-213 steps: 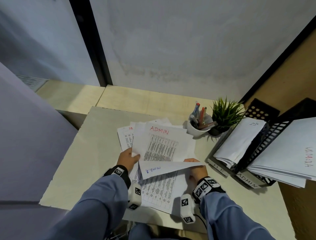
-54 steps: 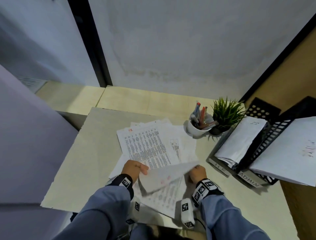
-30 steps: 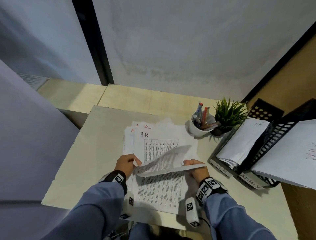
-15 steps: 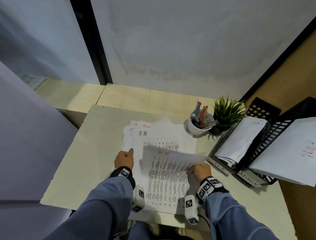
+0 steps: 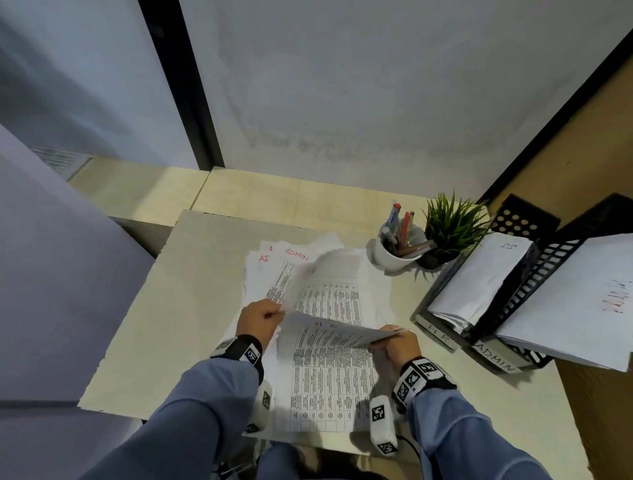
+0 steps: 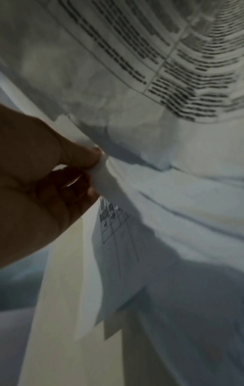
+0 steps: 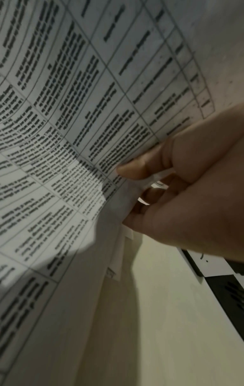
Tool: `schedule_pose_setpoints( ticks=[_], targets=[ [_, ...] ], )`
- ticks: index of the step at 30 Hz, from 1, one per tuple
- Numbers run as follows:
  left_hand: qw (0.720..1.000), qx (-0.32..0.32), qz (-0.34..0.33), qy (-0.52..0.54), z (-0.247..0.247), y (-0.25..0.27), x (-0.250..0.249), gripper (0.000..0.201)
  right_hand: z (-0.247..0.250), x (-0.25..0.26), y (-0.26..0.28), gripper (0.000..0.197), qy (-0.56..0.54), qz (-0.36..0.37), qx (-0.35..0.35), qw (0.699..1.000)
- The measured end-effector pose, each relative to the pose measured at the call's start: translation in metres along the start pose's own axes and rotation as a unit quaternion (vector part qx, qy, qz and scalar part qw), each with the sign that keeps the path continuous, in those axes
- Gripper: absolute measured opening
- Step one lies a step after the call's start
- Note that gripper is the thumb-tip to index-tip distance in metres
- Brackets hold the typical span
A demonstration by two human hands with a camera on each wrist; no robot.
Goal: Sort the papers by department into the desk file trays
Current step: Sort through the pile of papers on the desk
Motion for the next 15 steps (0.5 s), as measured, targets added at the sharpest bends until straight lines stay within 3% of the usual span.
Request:
schedule_pose_setpoints(
  ticks=[9, 15],
  targets=[
    [0.998, -0.041, -0.049, 0.006, 0.006, 0.005, 0.0029, 0.033, 0.0029, 0.0043, 0.0046, 0.033, -0.012, -0.017, -0.009, 1.0],
    [0.991, -0.119, -0.057, 0.026, 0.0052, 0.005, -0.0023, 0.022, 0.0025, 0.0014, 0.0031, 0.033, 0.01, -0.012, -0.014, 1.0]
  ],
)
Point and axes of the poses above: each hand's wrist, its own y-axis away from the middle knuckle, its own z-axis out of the back of the hand, x = y × z, the point moved 4 cm from there along -y, towards the middle knuckle, and after that the axes turned 11 degrees about -x, right-handed, at the moved point
